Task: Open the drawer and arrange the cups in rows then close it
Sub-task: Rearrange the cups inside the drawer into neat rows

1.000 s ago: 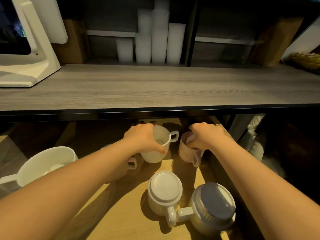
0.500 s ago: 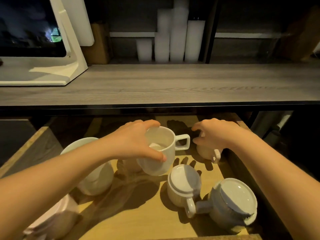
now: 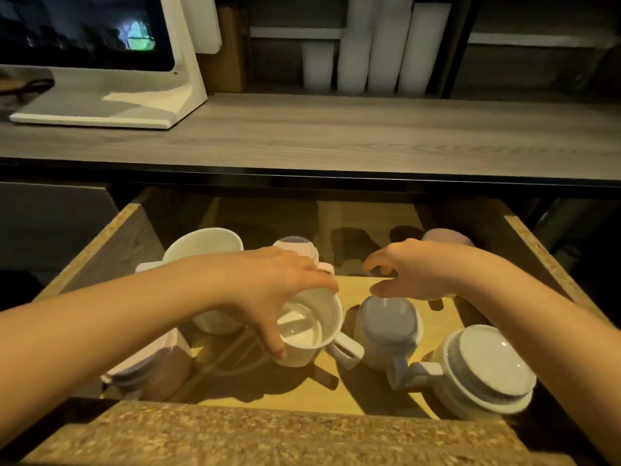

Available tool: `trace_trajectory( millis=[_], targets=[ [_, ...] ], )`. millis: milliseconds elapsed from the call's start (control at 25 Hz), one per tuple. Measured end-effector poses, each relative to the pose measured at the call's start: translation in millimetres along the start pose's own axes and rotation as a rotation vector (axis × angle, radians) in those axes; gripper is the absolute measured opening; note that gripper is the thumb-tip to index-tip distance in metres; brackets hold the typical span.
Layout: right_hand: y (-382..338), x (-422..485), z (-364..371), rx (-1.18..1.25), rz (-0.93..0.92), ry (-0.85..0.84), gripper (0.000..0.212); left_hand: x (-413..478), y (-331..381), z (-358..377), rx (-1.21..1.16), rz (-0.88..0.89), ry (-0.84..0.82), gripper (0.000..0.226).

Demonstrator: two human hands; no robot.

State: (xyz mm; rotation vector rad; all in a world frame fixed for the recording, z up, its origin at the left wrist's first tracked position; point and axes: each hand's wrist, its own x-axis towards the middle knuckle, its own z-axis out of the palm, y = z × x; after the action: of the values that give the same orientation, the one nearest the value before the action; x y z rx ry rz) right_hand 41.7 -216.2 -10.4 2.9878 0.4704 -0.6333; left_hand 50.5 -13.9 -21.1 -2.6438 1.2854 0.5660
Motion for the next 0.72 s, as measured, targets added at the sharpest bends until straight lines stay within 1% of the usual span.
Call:
trace_trajectory(
  millis=[120, 200, 320, 400, 520, 640, 720],
  targets=[
    [-1, 4, 6, 0.000, -0.020, -0.020, 0.052, 5, 1, 5, -0.070, 0.063, -0.125, 0.096],
    [0, 7, 8, 0.010, -0.021, -0.032, 0.052, 6, 1, 7, -0.076, 0.085, -0.172, 0.097],
    [0, 10, 11, 0.023, -0.020, -0.059, 0.053, 1, 0, 10, -0.032, 0.111, -0.148, 0.097],
    [1, 12, 14, 0.028, -0.018, -0.069, 0.052, -3, 0, 13, 0.051, 0.107, -0.130, 0.099],
    [0, 15, 20, 0.038, -0.023, -0.099, 0.050, -8, -1, 21, 0.124, 0.065, -0.128, 0.102],
    [-4, 17, 23, 0.033, -0.020, -0.110, 0.049, -14, 6, 24, 0.108, -0.004, -0.154, 0.105],
    [-6, 18, 26, 0.038, 0.000, -0.115, 0.051, -17, 12, 21, 0.038, -0.107, -0.207, 0.104]
  ],
)
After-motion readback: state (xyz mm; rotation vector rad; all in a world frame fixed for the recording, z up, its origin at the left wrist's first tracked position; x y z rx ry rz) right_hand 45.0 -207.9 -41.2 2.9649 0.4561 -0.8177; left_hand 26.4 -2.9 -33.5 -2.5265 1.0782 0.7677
